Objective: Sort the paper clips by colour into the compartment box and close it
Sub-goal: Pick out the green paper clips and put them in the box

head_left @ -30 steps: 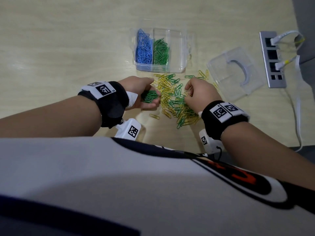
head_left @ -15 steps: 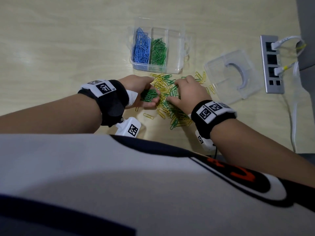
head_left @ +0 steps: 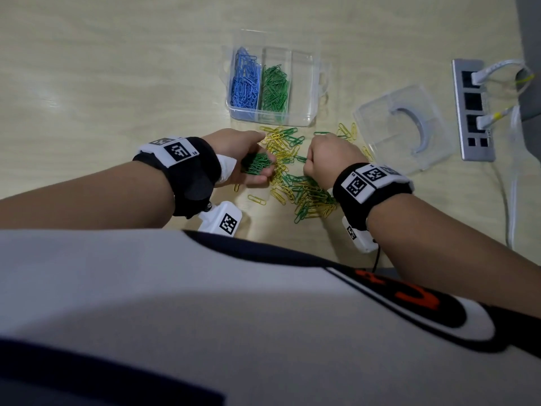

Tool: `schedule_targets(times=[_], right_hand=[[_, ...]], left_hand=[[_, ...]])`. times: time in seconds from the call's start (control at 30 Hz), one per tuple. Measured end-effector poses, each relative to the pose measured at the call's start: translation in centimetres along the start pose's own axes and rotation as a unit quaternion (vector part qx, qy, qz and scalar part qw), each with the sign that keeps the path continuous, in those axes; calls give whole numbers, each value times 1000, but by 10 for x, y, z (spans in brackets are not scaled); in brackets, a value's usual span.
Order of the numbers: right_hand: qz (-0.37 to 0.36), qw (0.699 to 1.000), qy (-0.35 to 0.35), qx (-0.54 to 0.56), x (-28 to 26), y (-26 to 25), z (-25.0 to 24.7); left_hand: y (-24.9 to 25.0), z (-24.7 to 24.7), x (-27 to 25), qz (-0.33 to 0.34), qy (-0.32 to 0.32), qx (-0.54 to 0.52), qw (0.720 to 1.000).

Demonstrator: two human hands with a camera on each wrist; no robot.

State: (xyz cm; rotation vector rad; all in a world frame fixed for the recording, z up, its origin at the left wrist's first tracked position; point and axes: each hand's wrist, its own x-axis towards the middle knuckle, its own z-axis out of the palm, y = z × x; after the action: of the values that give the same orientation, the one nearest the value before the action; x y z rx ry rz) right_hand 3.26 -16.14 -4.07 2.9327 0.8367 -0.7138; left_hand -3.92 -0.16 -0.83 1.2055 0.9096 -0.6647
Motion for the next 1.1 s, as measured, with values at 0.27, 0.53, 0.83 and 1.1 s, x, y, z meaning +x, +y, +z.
schedule_targets(times=[0.27, 0.53, 0.83, 1.1], right_hand=[[-42, 986, 59, 150, -26, -9, -19], [-45, 968, 90, 231, -33, -15, -26], [49, 998, -5, 43, -21, 7, -8], [-23, 995, -50, 85, -23, 15, -8]], left_hand=[[-1, 4, 1, 0, -21, 11, 1000], [-1, 10, 1, 0, -36, -3, 999], [0, 6, 0, 0, -28, 9, 1000], [0, 5, -2, -3, -18, 1, 1000]])
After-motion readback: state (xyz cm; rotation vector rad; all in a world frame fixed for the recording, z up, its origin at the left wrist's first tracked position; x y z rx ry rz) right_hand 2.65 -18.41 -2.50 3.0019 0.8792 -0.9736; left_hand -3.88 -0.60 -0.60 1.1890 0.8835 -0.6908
